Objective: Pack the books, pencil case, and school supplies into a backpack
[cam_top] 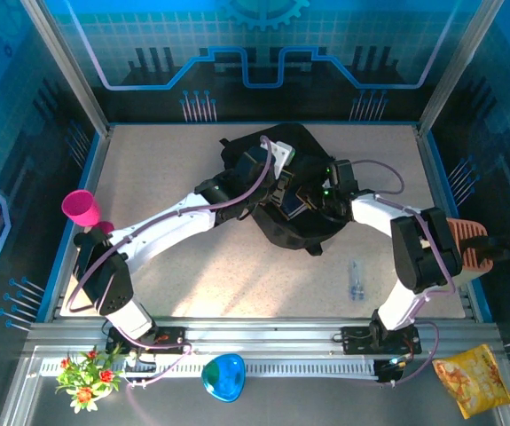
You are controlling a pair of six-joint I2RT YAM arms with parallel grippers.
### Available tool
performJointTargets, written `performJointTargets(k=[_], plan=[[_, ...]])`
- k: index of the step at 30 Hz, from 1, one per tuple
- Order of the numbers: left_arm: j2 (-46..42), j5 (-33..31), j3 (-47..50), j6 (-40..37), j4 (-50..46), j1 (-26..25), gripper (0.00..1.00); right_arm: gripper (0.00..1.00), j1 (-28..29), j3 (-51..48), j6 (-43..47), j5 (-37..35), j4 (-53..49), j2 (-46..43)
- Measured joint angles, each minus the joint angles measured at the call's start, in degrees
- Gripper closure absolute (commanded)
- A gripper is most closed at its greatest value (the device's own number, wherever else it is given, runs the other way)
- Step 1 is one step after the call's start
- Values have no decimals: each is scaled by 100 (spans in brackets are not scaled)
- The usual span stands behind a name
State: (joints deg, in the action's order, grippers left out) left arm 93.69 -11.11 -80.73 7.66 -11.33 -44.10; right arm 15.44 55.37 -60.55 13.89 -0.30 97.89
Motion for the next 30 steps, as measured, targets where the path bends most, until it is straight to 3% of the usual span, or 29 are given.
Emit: performJointTargets(k=[4, 9, 14, 20, 25, 30], plan=[[-2, 2, 2, 20, -15, 0, 100, 35, -2, -48, 229, -199, -313, -188], [-2, 11, 4, 120, -46, 0, 97, 25, -81, -437, 514, -468, -702, -1281], [7, 374, 37, 219, -101, 7, 70, 20, -293, -695, 758, -892, -1222, -2490], [42, 1126, 37, 332, -251, 7, 44, 17, -516, -693, 977, -1241, -1628, -3204], [48, 1202, 190, 748, -369, 173, 41, 17, -540, -501, 1134, -1235, -1862, -3176], [42, 1211, 704, 1569, -492, 811, 47, 17, -540, -426, 1161, -1156, -1895, -3047]])
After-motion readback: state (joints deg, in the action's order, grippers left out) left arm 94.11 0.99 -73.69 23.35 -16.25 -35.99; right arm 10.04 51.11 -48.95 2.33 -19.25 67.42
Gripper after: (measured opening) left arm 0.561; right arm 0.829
